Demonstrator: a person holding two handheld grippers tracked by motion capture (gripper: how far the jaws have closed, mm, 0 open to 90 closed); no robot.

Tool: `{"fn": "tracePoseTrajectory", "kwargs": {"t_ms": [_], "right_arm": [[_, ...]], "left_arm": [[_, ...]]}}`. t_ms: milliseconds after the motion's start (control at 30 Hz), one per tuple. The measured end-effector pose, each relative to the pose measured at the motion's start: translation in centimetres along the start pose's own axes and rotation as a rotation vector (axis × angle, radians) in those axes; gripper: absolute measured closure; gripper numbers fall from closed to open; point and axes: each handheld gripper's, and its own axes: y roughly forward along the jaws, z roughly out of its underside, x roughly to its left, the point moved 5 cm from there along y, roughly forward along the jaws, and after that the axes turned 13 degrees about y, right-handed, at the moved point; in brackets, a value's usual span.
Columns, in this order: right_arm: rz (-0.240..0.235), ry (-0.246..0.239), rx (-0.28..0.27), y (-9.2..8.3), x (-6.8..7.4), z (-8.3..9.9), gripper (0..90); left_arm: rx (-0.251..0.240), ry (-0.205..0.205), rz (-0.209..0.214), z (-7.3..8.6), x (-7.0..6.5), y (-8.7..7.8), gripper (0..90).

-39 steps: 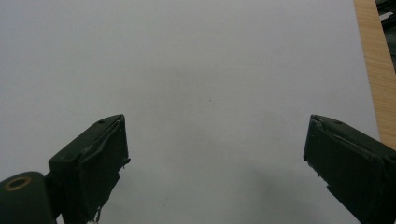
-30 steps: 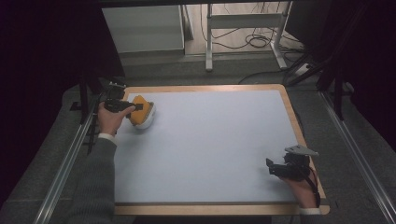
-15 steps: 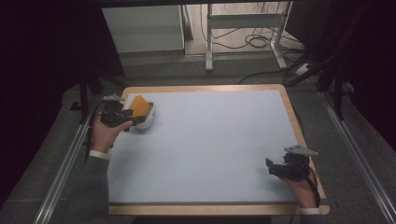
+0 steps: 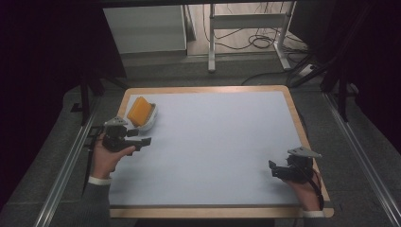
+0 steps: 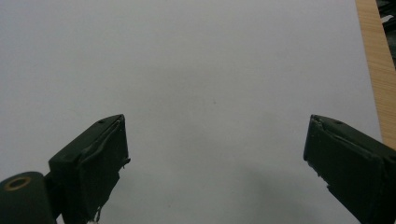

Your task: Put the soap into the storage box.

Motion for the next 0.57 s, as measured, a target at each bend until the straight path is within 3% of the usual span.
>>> {"fn": "tracePoseTrajectory", "kwargs": {"t_ms": [33,167,567], "right_arm": [[-0.001,-0.002,0.001,0.0,0.0,0.0,6.6],[-0.001,-0.005,0.002,0.1,0.1,0.0,6.6],[-0.005,-0.015,-0.020,0.0,0.1,-0.1,6.6]], "left_arm": [[-0.004,0.001,0.013,0.5,-0.7,0.3,25.0],[0.013,0.004,0.016,1.1,-1.3,0.8,24.2],[0.004,0.022,0.002,1.3,-2.0,1.7,20.3]]}}
